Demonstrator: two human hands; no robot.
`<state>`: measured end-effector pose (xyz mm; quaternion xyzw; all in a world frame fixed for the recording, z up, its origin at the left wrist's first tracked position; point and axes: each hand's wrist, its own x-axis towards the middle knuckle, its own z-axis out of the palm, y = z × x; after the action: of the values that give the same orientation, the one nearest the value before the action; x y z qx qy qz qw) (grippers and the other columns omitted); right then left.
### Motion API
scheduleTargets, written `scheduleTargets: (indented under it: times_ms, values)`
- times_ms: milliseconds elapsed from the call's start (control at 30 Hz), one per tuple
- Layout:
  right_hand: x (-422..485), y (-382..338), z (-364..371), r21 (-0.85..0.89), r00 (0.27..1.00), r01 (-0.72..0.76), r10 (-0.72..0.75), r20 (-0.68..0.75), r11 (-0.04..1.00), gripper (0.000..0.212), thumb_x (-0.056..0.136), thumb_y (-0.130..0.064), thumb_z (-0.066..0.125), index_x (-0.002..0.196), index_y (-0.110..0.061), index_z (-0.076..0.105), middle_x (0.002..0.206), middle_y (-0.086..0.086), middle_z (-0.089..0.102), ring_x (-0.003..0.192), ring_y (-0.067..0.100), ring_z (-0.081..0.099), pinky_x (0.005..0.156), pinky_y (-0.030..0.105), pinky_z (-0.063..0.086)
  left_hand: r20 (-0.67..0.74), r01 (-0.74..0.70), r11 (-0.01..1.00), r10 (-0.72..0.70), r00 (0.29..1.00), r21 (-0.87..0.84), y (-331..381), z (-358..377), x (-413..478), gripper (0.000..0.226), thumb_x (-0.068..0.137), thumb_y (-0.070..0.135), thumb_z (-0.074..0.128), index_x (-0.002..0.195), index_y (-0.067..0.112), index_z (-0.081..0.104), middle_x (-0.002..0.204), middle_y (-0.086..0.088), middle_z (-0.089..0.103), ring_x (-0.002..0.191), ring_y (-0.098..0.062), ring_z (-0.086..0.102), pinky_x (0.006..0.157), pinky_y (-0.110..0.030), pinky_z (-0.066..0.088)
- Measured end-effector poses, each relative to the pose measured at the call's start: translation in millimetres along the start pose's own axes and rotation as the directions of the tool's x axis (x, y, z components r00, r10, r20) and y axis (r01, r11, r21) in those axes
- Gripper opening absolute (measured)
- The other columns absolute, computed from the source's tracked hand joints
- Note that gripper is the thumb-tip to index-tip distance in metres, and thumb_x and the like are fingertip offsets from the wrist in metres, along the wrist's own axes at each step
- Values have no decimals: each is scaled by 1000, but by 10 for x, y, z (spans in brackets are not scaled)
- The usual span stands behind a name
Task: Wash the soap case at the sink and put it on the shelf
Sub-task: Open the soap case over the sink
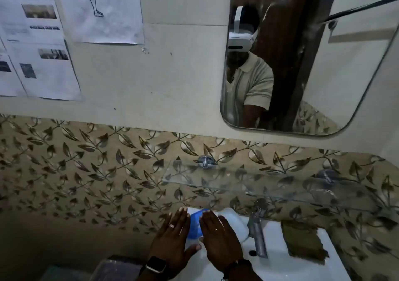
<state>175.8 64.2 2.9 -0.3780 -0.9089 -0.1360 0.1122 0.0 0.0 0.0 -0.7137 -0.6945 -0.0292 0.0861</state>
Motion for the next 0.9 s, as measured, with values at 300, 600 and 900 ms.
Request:
scheduleTargets:
  times_ms: [300, 600, 900]
  values:
    - [91, -155, 137, 40, 984, -79, 71, 163, 996, 44, 34, -43, 95, 73, -28, 81, 84, -7, 79, 79, 12, 76, 63, 28, 61, 208, -74, 997, 71, 976, 7, -42, 348, 9, 95, 62, 80, 65, 134, 18, 67, 148, -9, 56, 150, -24, 33, 123, -36, -7]
    - [140, -199, 397, 50, 976, -102, 90, 197, 994, 32, 43, -38, 92, 69, -26, 76, 78, -5, 75, 82, 16, 75, 62, 27, 59, 152, -89, 996, 87, 984, 7, -23, 580, 44, 125, 34, 80, 78, 137, 9, 62, 161, -16, 37, 156, -24, 2, 123, -36, -7]
    - [186, -186, 399, 86, 986, -77, 63, 157, 993, 32, 40, -35, 94, 65, -26, 75, 73, -6, 73, 75, 14, 73, 55, 24, 58, 224, -152, 984, 169, 960, -89, 4, 454, 4, 81, 52, 80, 68, 106, 22, 82, 153, -9, 50, 151, -18, 28, 122, -35, -7]
